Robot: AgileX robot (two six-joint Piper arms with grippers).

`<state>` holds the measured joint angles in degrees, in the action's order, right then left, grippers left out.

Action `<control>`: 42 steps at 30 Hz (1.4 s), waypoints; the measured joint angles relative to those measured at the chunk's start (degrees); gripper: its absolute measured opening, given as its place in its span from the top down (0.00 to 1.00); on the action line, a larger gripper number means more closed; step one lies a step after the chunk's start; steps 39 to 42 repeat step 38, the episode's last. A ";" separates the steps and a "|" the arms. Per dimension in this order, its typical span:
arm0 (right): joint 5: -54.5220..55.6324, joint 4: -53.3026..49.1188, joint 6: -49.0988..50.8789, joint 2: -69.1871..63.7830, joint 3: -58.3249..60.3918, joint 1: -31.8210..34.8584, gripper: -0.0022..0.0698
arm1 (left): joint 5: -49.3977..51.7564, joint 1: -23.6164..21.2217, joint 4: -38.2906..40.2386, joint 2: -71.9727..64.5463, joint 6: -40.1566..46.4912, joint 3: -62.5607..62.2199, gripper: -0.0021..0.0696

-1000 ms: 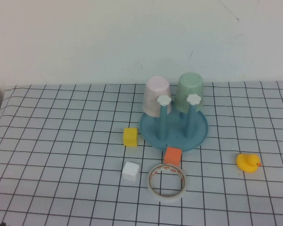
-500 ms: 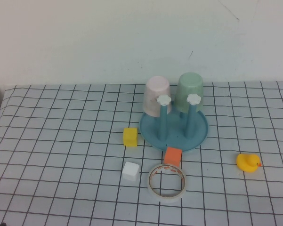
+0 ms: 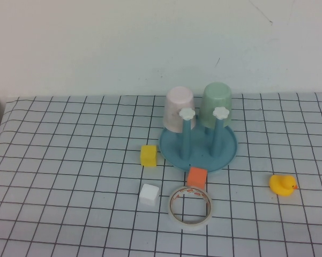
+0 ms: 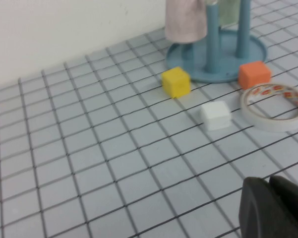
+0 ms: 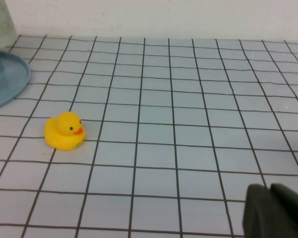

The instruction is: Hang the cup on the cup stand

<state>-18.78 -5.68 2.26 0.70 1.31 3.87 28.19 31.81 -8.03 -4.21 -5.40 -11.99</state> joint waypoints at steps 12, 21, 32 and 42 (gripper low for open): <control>-0.25 -0.11 0.00 0.00 -0.03 0.00 0.97 | -16.39 -27.89 1.58 4.72 0.00 11.54 0.97; -0.25 -0.11 0.00 0.00 -0.03 0.00 0.97 | -17.73 -35.63 6.71 4.92 3.56 13.11 0.97; -0.27 -0.11 0.00 0.00 -0.03 0.00 0.97 | -11.38 -35.63 12.80 4.92 18.00 13.11 0.97; -0.37 -0.11 0.00 0.00 -0.13 0.00 0.97 | -10.77 -34.44 15.42 4.92 18.22 13.01 0.97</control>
